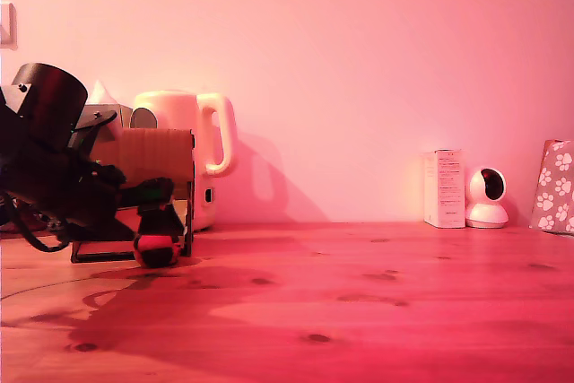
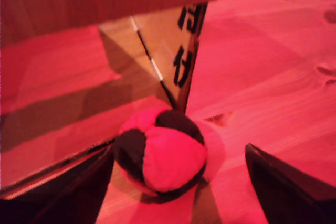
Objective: Drop the footbag into the cardboard dice tower
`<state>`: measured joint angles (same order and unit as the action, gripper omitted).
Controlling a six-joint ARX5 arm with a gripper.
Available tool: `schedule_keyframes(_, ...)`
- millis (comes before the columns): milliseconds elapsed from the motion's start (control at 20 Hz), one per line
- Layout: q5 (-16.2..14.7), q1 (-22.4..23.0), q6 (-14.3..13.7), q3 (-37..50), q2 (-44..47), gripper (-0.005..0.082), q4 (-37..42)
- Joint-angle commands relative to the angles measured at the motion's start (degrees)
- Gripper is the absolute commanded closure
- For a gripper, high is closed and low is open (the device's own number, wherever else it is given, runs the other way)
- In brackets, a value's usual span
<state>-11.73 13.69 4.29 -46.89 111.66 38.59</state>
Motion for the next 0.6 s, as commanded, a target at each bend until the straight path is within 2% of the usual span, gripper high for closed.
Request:
schedule_keyframes(0,-1.2,-0.31,-0.28,-1.46,3.19,0.0043,0.22)
schedule_keyframes(200,-1.31,-0.31,-0.48,-3.13,5.05,0.0052,-0.02)
schedule_keyframes(250,-1.22,-0.33,-0.85,-3.23,5.11,0.0093,0.0)
schedule_keyframes(450,-0.07,-0.85,-2.14,-3.48,5.14,0.0462,-0.02)
schedule_keyframes(550,1.29,-0.92,-2.89,-3.48,5.14,0.0555,-0.66)
